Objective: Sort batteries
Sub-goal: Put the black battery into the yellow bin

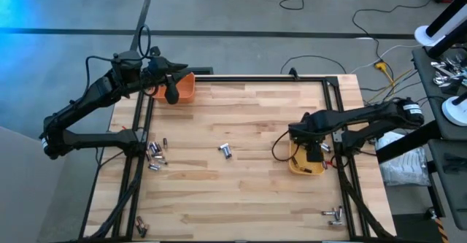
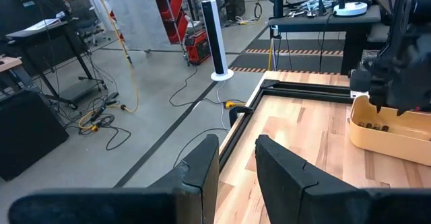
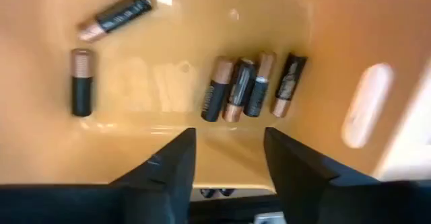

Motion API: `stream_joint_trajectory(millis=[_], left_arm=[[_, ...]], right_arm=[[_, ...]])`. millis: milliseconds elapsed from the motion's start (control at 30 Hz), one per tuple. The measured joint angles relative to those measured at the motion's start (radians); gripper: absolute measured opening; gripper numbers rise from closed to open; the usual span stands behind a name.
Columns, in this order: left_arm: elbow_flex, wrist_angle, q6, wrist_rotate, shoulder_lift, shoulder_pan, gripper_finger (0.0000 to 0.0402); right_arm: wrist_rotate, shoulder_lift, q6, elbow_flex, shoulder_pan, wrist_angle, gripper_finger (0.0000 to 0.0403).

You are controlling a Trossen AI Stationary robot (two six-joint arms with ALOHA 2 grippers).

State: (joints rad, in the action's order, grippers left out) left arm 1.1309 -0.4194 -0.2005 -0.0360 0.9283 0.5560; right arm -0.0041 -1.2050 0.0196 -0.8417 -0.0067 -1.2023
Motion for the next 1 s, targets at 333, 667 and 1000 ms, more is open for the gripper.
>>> stream_joint_trajectory(millis=[333, 667, 1000], left_arm=[[0.0, 0.0, 0.0, 0.0, 0.0, 0.0, 0.008], [0.0, 0.0, 0.0, 0.0, 0.0, 0.0, 0.008], [0.002, 0.045, 0.001, 0.0, 0.023, 0.0, 0.008]], right_arm=[[0.083, -0.028, -0.37, -0.192, -0.148, -0.169, 0.0223], [-0.039, -0.304, 0.157, -0.33, -0.742, -0.313, 0.0224], [-0.24, -0.471, 0.424, -0.258, -0.997, -0.361, 0.0224]])
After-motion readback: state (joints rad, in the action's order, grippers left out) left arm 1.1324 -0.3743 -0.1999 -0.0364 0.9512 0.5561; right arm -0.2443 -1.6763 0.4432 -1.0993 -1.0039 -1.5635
